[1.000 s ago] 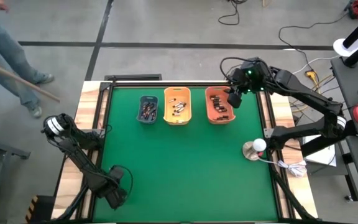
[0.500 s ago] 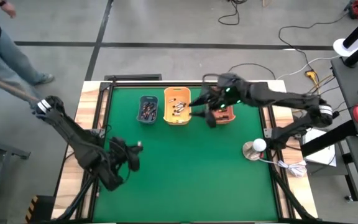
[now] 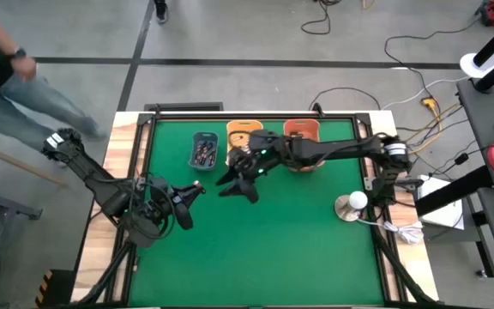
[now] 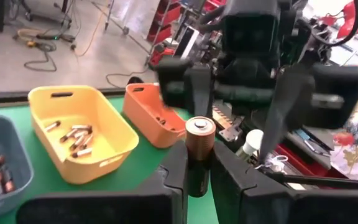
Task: Sort batteries
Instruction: Put the gold/black battery into the orange bin
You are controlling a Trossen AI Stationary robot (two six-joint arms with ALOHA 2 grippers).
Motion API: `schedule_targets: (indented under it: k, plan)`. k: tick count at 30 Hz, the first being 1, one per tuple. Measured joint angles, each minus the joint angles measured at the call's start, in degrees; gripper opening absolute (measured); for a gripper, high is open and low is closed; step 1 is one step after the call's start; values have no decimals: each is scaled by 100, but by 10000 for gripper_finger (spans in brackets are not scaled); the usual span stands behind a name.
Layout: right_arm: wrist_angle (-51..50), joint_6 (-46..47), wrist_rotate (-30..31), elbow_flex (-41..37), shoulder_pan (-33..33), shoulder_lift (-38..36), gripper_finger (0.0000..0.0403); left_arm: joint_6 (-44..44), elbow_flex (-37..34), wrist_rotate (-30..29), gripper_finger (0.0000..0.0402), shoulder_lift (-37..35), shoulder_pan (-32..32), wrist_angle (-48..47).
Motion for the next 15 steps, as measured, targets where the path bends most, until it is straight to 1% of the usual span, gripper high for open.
schedule_targets:
  k: [2,4,9,15]
  plan:
    - [-3,74,-60,299,66,260,210,438,0,69,23,10,74,345]
    - [-7,71,-65,559,109,461,205,638,0,95,23,14,109,503]
    - [-38,36,-54,998,121,674,188,625,-2,113,23,25,127,519]
    - [-80,12,-16,1168,102,769,150,627,-2,103,23,31,212,558]
